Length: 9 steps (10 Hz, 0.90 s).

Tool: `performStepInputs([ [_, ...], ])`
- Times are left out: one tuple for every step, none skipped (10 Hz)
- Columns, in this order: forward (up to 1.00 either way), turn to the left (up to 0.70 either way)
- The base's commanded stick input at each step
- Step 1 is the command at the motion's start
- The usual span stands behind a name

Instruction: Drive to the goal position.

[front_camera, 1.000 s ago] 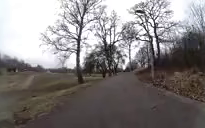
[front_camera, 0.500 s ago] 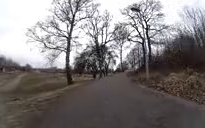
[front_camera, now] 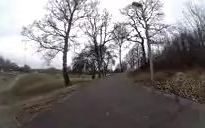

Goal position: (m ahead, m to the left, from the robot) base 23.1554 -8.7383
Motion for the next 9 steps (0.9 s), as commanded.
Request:
performStepInputs([
  [1.00, 0.00],
  [1.00, 0.00],
  [1.00, -0.16],
  [1.00, -0.40],
  [1.00, -0.16],
  [1.00, 0.00],
  [1.00, 0.00],
  [1.00, 0.00],
  [1.00, 0.00],
])
